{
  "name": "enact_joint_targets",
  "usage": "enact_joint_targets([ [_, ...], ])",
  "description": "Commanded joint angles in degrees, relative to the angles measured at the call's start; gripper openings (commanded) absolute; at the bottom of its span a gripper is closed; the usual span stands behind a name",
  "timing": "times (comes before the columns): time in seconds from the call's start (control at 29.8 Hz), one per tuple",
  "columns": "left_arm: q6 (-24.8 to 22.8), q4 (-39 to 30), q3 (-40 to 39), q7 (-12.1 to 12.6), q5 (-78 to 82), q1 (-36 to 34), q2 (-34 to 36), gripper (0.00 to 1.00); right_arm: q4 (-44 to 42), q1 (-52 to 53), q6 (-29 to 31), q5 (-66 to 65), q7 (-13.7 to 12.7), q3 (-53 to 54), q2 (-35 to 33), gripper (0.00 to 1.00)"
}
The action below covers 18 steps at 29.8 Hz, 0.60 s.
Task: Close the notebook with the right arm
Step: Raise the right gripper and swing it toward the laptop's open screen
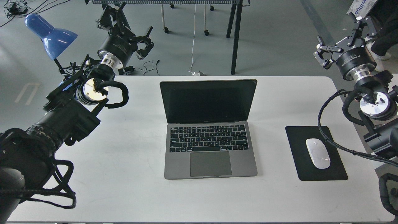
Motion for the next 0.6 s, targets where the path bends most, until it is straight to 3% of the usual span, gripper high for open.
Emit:
enact_joint_targets([
  [0.0,0.0,0.0,0.1,0.0,0.1,-0.1,-0.1,1.00,0.5,-0.1,0.0,0.0,0.2,-1.0,0.1,1.00],
  [0.23,0.0,0.1,0.0,-0.1,0.0,-0.1,0.2,1.00,0.7,0.5,-0.2,-0.1,0.3,-4.2,0.7,1.00],
  [0.57,0.0,0.0,0.0,0.0,0.0,0.0,0.2,1.00,0.1,6.0,-0.8,-0.6,0.3,-17.1,3.7,1.00],
])
